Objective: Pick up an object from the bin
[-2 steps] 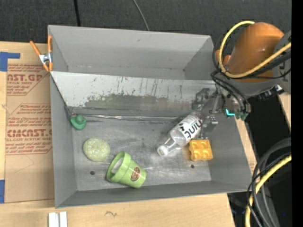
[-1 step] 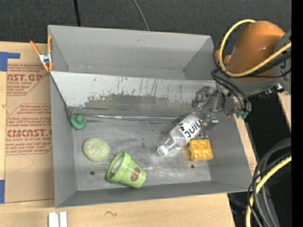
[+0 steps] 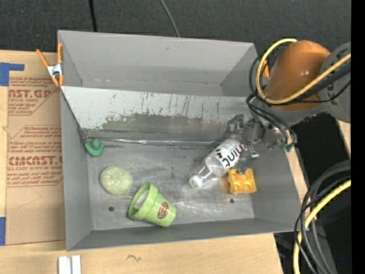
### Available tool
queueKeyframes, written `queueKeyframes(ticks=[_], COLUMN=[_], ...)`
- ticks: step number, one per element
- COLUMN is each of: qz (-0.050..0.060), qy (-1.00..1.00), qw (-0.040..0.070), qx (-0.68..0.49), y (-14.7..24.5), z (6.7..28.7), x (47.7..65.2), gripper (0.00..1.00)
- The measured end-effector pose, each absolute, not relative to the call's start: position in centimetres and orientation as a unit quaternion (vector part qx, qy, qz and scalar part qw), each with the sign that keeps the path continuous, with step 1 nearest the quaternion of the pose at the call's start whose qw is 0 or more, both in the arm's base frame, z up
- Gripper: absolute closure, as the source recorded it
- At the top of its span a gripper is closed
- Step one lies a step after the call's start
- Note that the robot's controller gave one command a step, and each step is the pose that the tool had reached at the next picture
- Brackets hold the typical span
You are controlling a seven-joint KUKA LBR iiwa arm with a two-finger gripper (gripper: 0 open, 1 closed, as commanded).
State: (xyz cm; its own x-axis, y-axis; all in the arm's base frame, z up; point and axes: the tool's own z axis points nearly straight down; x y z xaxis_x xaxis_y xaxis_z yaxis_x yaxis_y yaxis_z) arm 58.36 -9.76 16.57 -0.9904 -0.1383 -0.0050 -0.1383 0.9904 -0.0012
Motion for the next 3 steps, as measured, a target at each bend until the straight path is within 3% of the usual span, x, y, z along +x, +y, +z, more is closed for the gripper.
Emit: queueKeyframes(ticks=[1,2,3], qz=[0.0,0.0,0.001], qy=[0.982,0.962,0.936], qw=[0.002,0.002,0.004], qx=[-0.189,-0.272,-0.352], y=[-10.2,-10.4,-11.1], z=[14.4,14.2,10.0], x=[59.2,59.4,59.4], gripper=[0.0,0.0,0.0])
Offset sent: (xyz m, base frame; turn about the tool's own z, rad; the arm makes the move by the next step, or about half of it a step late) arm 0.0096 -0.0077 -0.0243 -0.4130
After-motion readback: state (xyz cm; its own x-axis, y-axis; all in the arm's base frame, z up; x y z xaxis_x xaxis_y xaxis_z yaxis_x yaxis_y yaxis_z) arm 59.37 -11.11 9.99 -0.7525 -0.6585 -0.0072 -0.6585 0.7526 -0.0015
